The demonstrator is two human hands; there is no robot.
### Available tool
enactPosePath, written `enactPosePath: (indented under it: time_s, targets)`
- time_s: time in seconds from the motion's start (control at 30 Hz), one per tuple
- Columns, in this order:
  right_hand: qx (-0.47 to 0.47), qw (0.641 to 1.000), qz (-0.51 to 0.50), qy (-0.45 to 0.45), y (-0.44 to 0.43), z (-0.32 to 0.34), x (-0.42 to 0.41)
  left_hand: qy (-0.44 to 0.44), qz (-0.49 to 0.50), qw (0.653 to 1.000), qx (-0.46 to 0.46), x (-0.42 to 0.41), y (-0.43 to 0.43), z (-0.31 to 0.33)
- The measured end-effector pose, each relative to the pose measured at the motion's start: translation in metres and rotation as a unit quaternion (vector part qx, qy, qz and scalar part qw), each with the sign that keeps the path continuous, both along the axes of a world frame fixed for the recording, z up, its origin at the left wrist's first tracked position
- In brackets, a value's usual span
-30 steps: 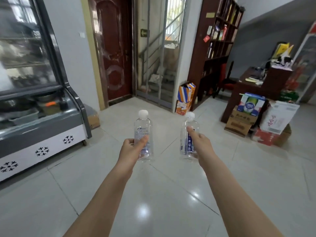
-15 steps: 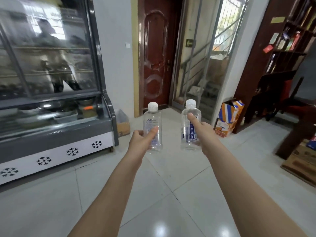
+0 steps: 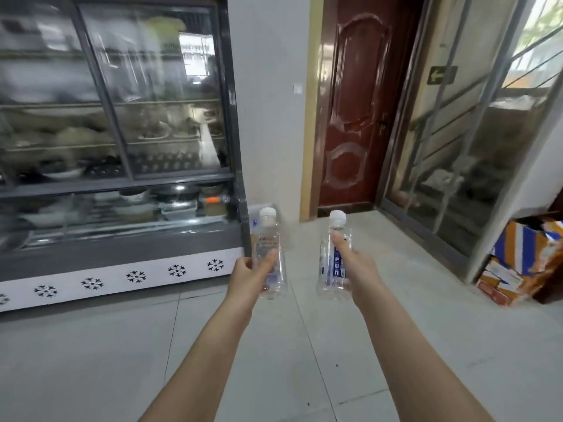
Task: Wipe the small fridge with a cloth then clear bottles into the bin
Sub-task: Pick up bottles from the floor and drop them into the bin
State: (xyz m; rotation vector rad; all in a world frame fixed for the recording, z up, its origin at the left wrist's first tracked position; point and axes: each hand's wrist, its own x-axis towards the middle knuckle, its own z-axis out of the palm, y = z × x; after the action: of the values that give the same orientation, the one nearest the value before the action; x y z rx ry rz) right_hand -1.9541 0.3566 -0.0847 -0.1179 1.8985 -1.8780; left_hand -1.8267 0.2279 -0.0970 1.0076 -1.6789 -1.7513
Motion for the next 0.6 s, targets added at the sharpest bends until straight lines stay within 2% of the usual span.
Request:
enactPosePath:
  time_s: [0.2,0.4,0.6]
  targets:
    - [0.017,1.0,0.018,0.004,-0.032,-0.009,-0.122,0.012,0.019,1.0,-0.005,-0.118,-0.039,-0.008]
    - [0.037,0.998,0.036,0.036,-0.087,0.01,-0.255,0.051,0.014,0.998,0.023,-0.245,-0.103,-0.003]
    - [0.036,0.997,0.043,0.056,-0.14,0.017,-0.371,0.051,0.002,0.999,0.016,-0.356,-0.153,0.0]
